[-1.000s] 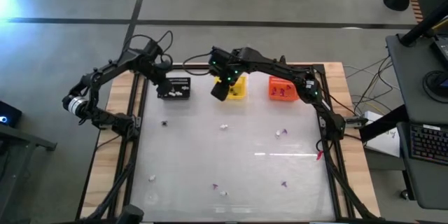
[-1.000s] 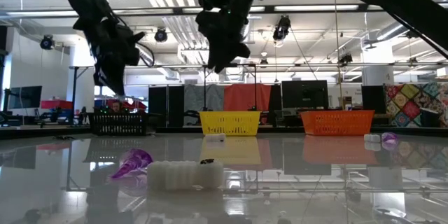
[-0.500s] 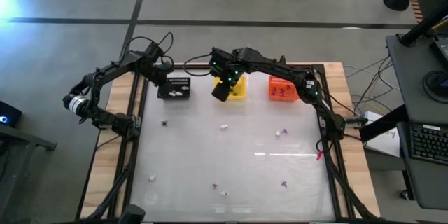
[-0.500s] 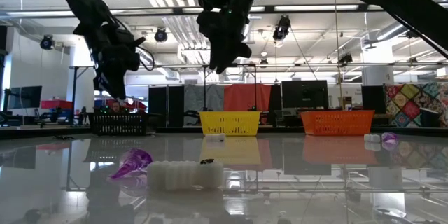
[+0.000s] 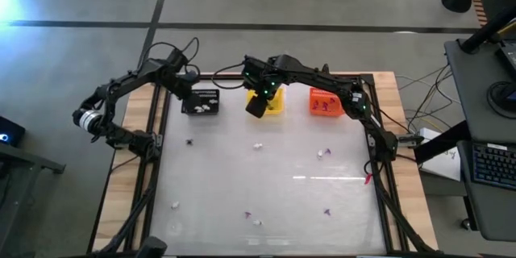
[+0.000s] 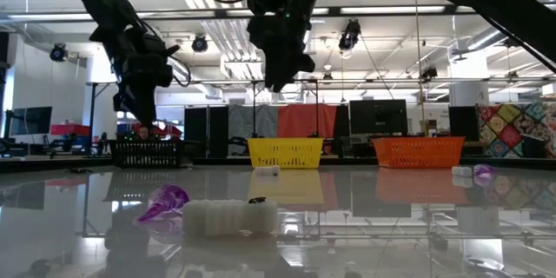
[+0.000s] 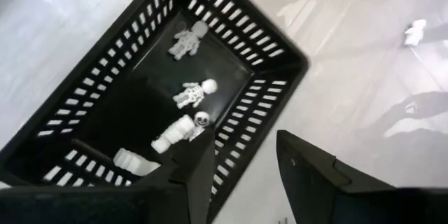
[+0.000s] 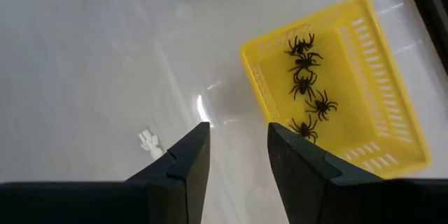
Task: Sort Halloween decoration
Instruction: Put the purple witch hat toy into the orange basket
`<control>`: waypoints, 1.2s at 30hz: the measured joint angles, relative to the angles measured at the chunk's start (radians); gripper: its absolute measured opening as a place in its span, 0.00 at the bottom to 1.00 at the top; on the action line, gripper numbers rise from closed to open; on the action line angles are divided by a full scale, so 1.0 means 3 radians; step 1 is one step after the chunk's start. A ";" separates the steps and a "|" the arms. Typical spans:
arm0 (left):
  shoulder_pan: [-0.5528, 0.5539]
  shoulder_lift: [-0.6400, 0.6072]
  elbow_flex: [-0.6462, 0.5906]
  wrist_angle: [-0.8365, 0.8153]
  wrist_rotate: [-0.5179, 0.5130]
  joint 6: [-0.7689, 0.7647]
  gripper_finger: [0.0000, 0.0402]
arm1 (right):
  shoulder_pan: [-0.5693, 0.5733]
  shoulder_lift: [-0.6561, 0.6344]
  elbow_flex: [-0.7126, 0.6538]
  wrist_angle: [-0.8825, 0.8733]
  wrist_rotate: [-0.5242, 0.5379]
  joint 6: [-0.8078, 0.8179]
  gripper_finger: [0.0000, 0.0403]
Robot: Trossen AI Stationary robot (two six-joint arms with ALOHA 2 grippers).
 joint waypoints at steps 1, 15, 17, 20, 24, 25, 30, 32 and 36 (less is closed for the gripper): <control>-0.0001 -0.0037 0.0000 -0.0011 0.0021 -0.0008 0.34 | 0.0000 0.0000 0.0000 -0.0020 0.0000 0.0000 0.33; -0.0242 -0.0937 0.0000 -0.0303 0.0326 -0.0394 0.32 | 0.0090 -0.0008 0.0000 -0.0591 0.0004 -0.0048 0.36; -0.0349 -0.1077 0.0000 -0.0311 0.0326 -0.0481 0.32 | 0.0127 -0.0008 0.0000 -0.0654 0.0004 -0.0048 0.36; -0.0530 -0.1271 0.0000 -0.0311 0.0325 -0.0593 0.32 | 0.0199 -0.0011 0.0000 -0.0736 0.0004 -0.0044 0.35; -0.0748 -0.1495 0.0000 -0.0313 0.0326 -0.0698 0.32 | 0.0307 -0.0013 -0.0001 -0.0768 0.0003 0.0062 0.36; -0.0794 -0.1542 0.0000 -0.0313 0.0326 -0.0713 0.32 | 0.0337 -0.0013 -0.0001 -0.0770 0.0003 0.0123 0.36; -0.0969 -0.1729 0.0000 -0.0369 0.0325 -0.0783 0.32 | 0.0529 -0.0016 -0.0001 -0.0770 0.0001 0.0548 0.36; -0.1018 -0.1805 0.0000 -0.0443 0.0326 -0.0783 0.32 | 0.0628 -0.0019 -0.0001 -0.0769 0.0003 0.0782 0.35; -0.1109 -0.1940 0.0000 -0.0624 0.0326 -0.0783 0.32 | 0.0860 -0.0039 -0.0001 -0.0766 0.0005 0.1189 0.35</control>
